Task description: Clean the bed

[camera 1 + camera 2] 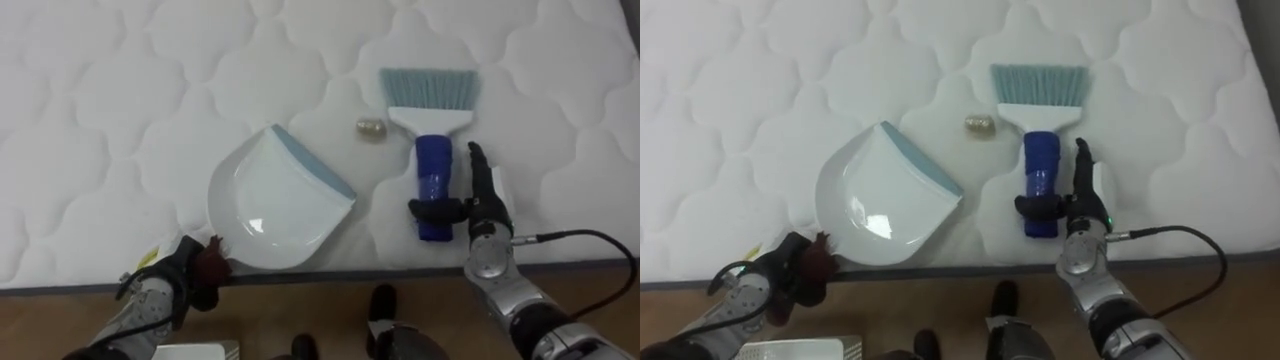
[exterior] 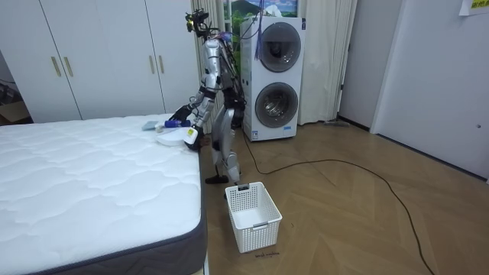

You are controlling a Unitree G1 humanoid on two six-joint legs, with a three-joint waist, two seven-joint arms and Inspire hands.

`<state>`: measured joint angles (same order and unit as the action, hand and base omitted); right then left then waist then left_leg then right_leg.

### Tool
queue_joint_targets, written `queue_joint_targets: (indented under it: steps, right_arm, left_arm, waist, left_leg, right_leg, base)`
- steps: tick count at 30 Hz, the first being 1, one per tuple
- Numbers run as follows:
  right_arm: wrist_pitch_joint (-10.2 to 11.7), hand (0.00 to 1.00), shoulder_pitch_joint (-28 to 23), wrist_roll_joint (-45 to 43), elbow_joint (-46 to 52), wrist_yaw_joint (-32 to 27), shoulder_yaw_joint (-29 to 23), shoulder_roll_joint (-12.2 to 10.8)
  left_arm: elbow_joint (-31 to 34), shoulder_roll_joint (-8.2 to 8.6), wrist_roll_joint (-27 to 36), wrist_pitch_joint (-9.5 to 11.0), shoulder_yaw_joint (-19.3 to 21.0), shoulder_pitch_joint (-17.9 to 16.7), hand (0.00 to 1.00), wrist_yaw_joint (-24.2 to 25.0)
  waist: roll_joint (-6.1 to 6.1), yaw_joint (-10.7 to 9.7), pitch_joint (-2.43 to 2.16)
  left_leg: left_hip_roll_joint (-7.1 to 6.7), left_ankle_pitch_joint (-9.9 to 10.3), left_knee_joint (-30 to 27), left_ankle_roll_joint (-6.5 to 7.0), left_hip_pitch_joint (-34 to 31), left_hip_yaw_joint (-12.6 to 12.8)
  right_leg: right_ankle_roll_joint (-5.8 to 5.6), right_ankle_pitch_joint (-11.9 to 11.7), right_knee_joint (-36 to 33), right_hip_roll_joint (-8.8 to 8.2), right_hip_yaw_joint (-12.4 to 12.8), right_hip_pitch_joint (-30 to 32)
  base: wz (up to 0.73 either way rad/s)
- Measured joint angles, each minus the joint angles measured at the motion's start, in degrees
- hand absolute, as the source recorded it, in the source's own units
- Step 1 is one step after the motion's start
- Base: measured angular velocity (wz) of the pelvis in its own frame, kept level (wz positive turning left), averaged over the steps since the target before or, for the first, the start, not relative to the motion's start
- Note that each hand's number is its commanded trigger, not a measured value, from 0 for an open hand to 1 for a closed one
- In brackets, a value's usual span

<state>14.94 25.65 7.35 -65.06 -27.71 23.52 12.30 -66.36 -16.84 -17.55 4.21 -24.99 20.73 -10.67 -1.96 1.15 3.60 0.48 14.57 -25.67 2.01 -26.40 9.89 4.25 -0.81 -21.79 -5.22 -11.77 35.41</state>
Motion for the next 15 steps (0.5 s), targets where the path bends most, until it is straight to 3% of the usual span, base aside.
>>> queue_joint_targets:
  steps: [2, 4, 11, 15]
  right_arm:
    - [0.0, 0.0, 0.0, -1.5, 0.0, 0.2, 0.0, 0.1]
    - [-0.1, 1.0, -0.3, -3.4, -0.1, 0.3, -0.1, 0.4]
    - [-0.7, 1.0, -0.8, -6.7, -0.6, -0.6, -0.1, 1.7]
    - [-1.7, 1.0, -0.2, -10.3, -1.8, -1.8, 0.0, 4.1]
  left_arm:
    - [0.0, -0.01, 0.0, 0.0, 0.0, 0.0, 1.0, 0.0]
    - [0.0, -0.01, 0.1, 0.1, 0.0, 0.1, 1.0, 0.0]
    - [0.4, 0.0, 0.0, 0.1, 0.0, 0.3, 1.0, 0.0]
    - [0.4, 0.0, -0.1, 0.0, -0.1, 0.4, 1.0, 0.0]
  waist:
    - [0.0, -0.1, 0.0]
    - [-0.01, -0.7, 0.0]
    - [-0.03, -0.6, -0.02]
    - [-0.04, -0.3, -0.01]
  left_leg:
    - [-0.08, 0.0, 0.0, 0.02, -0.1, -0.2]
    - [-0.21, 0.0, 0.0, 0.06, -0.4, -0.7]
    - [0.1, -0.1, -0.5, 0.15, -1.0, -0.8]
    - [0.79, 0.0, -1.3, 0.16, -1.3, -0.8]
  right_leg:
    - [-0.09, 0.1, 0.0, -0.1, -0.2, 0.0]
    - [-0.17, 0.1, 0.0, -0.65, -0.9, 0.0]
    - [-0.19, 0.1, 0.2, -0.74, -2.2, 0.0]
    - [-0.08, 0.2, 0.2, -0.67, -2.5, -0.1]
  base:
    - [0.07]
    - [0.12]
    - [0.07]
    - [0.0]
